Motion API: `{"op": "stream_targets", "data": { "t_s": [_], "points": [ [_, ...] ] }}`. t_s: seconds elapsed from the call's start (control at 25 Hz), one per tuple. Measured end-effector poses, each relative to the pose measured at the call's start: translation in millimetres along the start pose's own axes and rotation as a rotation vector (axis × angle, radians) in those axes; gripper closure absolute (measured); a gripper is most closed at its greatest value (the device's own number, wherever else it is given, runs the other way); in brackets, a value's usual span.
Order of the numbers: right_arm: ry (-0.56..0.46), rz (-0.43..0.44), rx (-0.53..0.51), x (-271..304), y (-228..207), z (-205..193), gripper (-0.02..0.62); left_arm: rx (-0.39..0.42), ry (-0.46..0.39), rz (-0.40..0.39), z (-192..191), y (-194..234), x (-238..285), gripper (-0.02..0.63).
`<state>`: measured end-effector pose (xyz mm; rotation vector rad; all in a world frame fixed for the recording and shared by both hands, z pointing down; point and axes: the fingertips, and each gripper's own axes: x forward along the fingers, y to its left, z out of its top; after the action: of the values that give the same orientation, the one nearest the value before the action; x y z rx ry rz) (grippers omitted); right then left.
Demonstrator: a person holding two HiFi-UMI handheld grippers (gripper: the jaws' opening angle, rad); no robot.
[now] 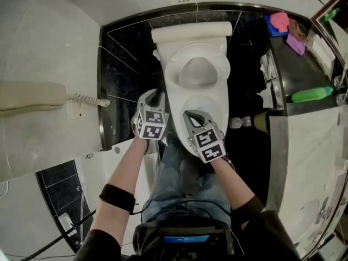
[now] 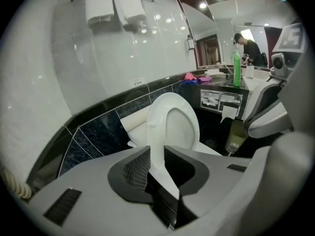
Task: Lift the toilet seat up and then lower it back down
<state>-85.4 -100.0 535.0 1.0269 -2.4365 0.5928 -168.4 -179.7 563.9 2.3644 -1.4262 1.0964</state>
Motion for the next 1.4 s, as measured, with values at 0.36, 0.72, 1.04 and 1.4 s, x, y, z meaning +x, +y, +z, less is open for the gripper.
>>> {"op": "stream_targets", "data": {
  "t_s": [0.36,0.72,1.04,1.4],
  "points": [
    [0.048,0.02,0.041,75.5,-13.7,-25.0,0.589,0.092,0.065,-0.038,-22.5,49.2,86.4,0.422],
    [0.048,0.033,0.047,138.4,-31.0,-26.8,0.589,0.275,0.137,-0.011,-37.6,94.9,169.3,0.379],
    [0.042,0.042,0.052,183.1,-45.4,-23.0,0.589,0.611,0.208,-0.014,-59.2,119.3,235.2,0.344],
    [0.055,0.046,0.092,213.5,-49.6,-39.3,0.589,0.763,0.241,-0.028,-65.4,133.7,282.6,0.344]
  ]
}}
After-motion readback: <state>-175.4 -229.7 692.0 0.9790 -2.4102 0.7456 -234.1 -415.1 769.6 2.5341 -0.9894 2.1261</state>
